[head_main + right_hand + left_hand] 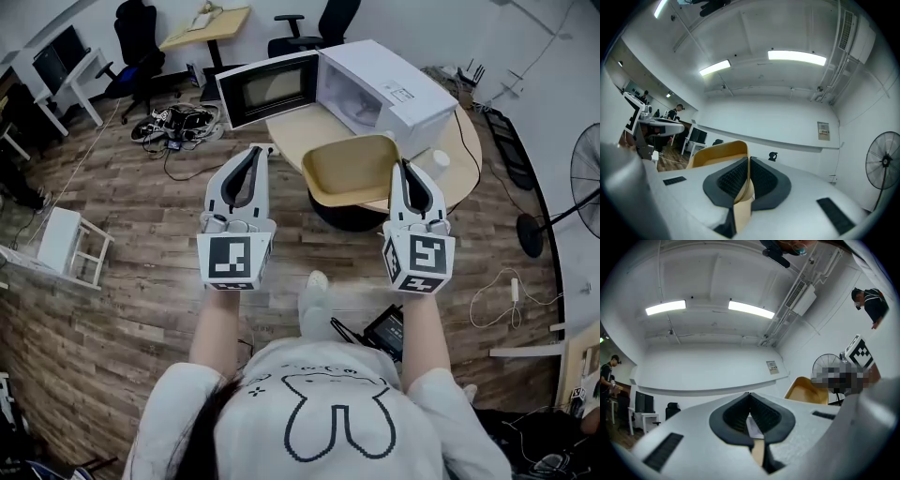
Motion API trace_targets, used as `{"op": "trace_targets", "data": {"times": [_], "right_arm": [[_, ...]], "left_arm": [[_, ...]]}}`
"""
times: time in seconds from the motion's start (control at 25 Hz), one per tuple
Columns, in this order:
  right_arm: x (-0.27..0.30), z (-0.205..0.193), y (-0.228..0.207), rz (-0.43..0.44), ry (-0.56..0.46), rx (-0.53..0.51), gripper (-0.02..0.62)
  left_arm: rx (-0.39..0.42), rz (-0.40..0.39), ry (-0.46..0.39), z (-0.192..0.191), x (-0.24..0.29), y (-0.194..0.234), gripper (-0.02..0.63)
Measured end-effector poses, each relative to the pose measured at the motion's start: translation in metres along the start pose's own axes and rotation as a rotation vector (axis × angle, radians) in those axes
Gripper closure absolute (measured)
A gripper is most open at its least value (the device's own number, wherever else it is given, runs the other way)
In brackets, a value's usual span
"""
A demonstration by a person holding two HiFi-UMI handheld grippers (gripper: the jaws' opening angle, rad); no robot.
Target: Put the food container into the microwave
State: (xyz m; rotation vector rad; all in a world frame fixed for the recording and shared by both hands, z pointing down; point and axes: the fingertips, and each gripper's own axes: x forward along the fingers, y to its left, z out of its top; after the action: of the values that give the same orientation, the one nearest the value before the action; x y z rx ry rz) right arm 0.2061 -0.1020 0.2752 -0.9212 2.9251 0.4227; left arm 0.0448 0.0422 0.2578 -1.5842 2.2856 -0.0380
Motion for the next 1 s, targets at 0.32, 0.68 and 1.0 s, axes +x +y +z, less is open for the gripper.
{"op": "trace_targets", "data": {"times": [0.32, 0.68, 1.0], "right_arm": [[0.055, -0.022, 0.013, 0.019, 0.010, 0.017, 0.557], [0.164, -0.041, 0.009, -0.015, 0.020, 0.053, 0.557], [0.253, -0.069, -0.011, -0.070, 0.057, 0.082, 0.557]], "left_arm": [[0.014, 0.017, 0.012, -0.027, 0.029, 0.032, 0.597], [0.023, -0.024, 0.029, -0.063, 0.115, 0.085, 0.597], [0.010, -0.101, 0.039, -0.101, 0.216, 0.115, 0.597]]}}
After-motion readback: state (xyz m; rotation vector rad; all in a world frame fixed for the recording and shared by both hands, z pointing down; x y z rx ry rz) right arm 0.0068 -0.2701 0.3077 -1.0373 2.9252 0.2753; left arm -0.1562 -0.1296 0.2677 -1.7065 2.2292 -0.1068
